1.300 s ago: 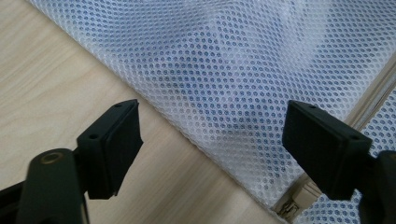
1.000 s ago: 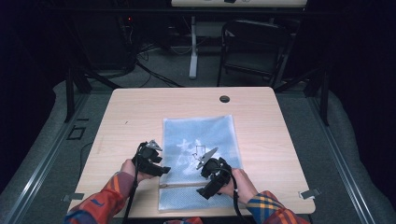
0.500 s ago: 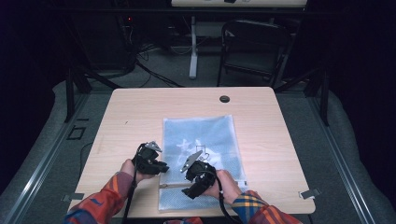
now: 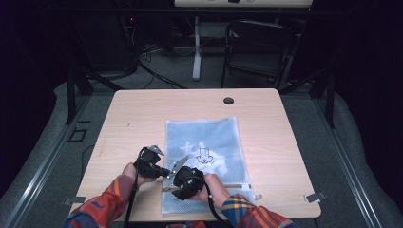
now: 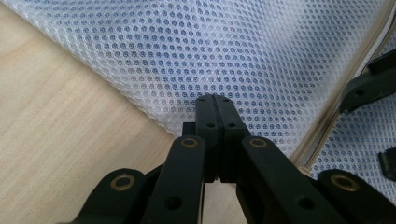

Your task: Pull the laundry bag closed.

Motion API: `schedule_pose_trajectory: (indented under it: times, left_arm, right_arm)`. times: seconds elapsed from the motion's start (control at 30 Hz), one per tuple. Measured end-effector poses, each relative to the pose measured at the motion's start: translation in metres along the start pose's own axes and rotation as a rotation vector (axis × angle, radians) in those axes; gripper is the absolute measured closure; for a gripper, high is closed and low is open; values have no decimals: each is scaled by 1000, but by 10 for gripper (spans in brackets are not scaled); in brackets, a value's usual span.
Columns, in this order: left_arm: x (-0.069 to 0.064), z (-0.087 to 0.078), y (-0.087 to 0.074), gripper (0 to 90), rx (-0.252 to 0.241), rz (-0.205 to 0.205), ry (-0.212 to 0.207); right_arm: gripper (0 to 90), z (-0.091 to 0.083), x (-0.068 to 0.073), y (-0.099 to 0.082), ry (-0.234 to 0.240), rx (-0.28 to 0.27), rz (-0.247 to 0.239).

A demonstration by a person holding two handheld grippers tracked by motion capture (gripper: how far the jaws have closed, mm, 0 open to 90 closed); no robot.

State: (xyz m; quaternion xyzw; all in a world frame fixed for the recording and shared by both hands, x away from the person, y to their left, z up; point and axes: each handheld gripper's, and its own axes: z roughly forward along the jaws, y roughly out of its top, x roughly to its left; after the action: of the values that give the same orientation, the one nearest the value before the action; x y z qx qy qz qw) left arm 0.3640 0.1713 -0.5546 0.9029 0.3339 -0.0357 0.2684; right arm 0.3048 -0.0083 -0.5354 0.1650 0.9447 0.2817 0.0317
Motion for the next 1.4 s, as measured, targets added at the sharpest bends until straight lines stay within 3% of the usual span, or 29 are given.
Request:
schedule_pose_trajectory:
  times: [0.17,0.57,0.83,1.1,1.4]
  left_arm:
    - [0,3,-1,900,20,0,-7]
    - [4,6,-2,900,8,-20,-31]
    - [3,5,-2,900,19,-17,-30]
    - [4,5,-2,900,20,-14,-32]
    - [4,5,-2,900,21,-6,-29]
  right_arm:
    - [616,9,0,6,1,-6,-9]
    - [650,32,4,15,5,2,-32]
    - [675,35,4,16,2,5,-37]
    - [799,38,6,17,-7,-1,-45]
    - [815,38,6,15,12,-6,-32]
